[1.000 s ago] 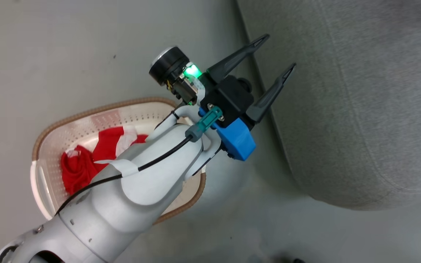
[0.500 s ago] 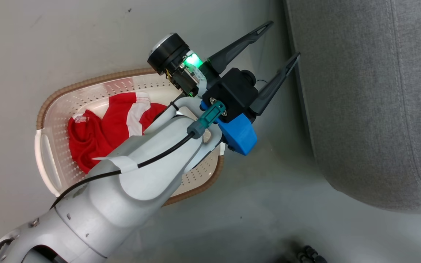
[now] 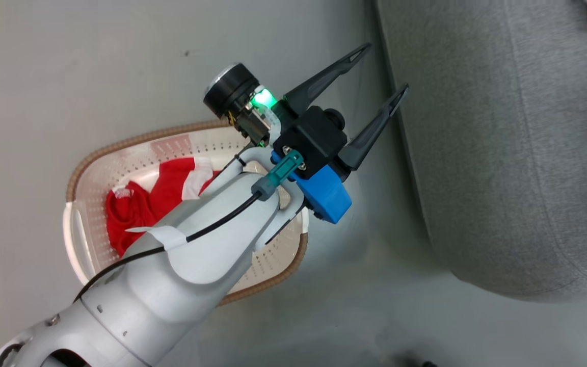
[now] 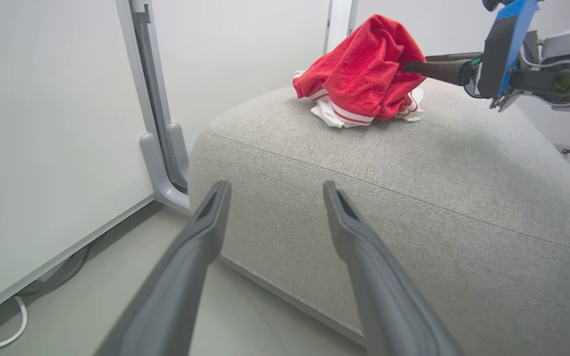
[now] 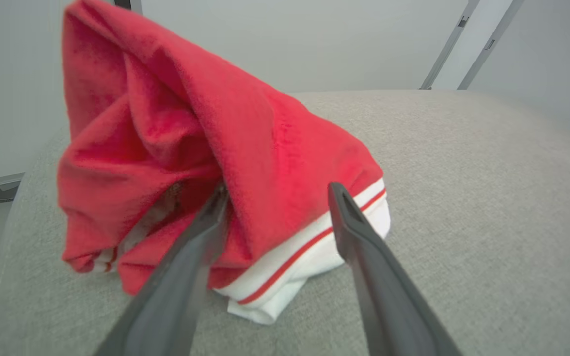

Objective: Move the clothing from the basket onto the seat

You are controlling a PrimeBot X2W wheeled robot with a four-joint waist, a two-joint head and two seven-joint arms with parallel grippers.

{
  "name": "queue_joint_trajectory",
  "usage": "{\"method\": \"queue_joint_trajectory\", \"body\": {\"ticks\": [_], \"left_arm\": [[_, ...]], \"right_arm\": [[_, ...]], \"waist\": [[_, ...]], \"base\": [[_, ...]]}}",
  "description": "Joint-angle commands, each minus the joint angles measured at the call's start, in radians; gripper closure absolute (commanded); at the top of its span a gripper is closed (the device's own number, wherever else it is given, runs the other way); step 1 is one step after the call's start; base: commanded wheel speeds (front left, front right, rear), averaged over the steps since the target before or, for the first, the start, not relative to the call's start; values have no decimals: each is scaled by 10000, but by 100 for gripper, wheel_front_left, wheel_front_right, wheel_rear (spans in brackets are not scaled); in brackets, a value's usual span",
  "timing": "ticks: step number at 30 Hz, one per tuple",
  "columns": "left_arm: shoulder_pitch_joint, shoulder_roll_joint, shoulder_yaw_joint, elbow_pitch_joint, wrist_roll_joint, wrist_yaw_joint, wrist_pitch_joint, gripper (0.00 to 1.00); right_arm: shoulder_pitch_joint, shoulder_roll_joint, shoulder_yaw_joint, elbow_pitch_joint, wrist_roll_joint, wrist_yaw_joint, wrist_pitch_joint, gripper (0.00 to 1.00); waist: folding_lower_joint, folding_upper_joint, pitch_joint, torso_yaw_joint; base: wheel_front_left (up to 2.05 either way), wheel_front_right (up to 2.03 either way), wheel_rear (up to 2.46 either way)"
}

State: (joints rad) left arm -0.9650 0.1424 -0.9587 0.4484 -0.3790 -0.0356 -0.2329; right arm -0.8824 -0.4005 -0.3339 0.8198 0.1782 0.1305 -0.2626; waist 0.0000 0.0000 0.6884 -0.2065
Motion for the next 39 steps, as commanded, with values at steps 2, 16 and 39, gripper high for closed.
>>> {"method": "queue_joint_trajectory", "body": {"ticks": [2, 16, 39], "left_arm": [[273, -34, 118, 85, -124, 109, -168, 0], [2471, 222, 1531, -333, -449, 614, -334, 0], [6594, -52, 6405, -2586, 1245, 254, -337, 0]], "right_arm": [[715, 10, 200, -434, -139, 3, -36, 0], [3951, 866, 777, -3990, -104, 5, -34, 0], [6492, 2551, 2589, -6794, 8, 5, -34, 0]], "waist": [[0, 0, -692, -49], [0, 0, -3079, 460], [0, 0, -5226, 1872]], "base": [[0, 0, 0], [0, 0, 0], [0, 0, 0]]}}
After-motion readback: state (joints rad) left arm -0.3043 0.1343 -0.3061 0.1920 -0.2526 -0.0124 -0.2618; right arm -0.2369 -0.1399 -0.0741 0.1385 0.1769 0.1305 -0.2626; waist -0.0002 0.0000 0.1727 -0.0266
